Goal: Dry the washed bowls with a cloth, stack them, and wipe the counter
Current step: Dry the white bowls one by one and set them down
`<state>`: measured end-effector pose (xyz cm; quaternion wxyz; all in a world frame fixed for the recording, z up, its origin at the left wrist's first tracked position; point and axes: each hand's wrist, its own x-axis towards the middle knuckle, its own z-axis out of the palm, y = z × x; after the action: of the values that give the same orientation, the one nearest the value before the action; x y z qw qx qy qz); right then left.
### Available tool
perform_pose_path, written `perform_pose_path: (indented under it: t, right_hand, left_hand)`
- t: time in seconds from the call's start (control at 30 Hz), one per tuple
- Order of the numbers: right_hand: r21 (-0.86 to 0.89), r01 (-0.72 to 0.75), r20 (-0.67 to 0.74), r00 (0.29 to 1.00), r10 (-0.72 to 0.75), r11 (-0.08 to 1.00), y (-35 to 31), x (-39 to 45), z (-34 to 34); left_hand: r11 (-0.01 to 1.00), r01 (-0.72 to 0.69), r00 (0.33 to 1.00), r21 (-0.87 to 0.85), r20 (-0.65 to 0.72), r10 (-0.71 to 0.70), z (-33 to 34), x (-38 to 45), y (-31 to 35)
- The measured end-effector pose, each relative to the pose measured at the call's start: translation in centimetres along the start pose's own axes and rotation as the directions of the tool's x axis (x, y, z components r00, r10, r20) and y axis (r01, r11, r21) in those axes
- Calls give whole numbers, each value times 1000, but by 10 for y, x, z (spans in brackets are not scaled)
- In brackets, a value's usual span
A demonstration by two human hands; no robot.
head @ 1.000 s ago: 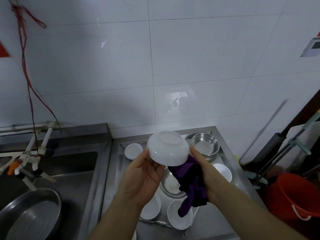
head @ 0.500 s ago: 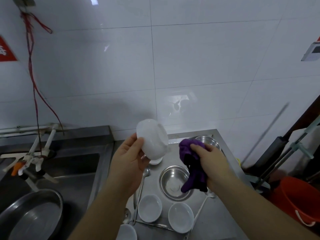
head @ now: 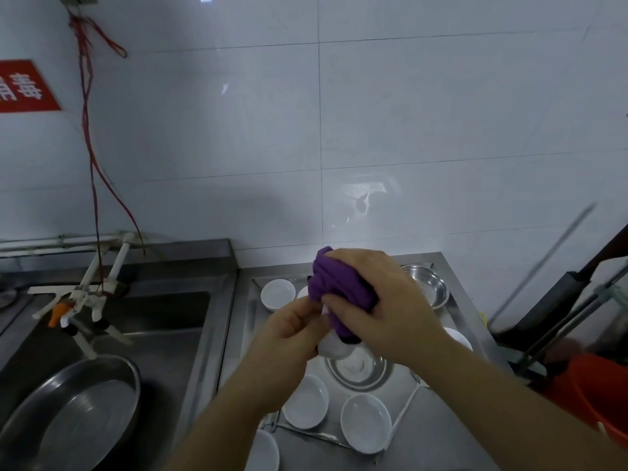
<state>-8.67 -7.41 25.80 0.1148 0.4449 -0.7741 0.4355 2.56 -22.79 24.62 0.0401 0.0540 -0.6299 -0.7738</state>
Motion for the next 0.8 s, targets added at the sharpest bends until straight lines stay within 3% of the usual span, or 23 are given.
perform_pose_path:
  t: [0.1, 0.23, 0.3, 0.4, 0.63, 0.73, 0.8]
  right_hand:
    - [299, -269, -43, 955, 294, 916, 8, 9, 4]
    - [729, -451, 39, 778, 626, 515, 15, 20, 5]
    - [824, -484, 149, 686, 712, 295, 17, 20, 7]
    - [839, -536, 271, 568, 777, 99, 19, 14, 18]
    - [869, -494, 306, 487, 818, -31, 5, 1, 32]
    - [865, -501, 269, 466, 843, 1, -8, -6, 35]
    - [864, -498, 184, 459, 869, 80, -14, -12, 35]
  left_hand:
    - [1000, 10, 999, -19, -30, -11, -6, -5, -3]
    - [989, -30, 999, -148, -28, 26, -6, -7, 2]
    - [971, -47, 998, -232, -62, 34, -4, -5, 7]
    - [940, -91, 993, -329, -106, 59, -2, -1, 11]
    - [849, -186, 965, -495, -256, 61, 10, 17, 17]
    - [846, -232, 946, -480, -315, 81, 15, 24, 19]
    - [855, -258, 928, -450, -361, 90, 19, 28, 20]
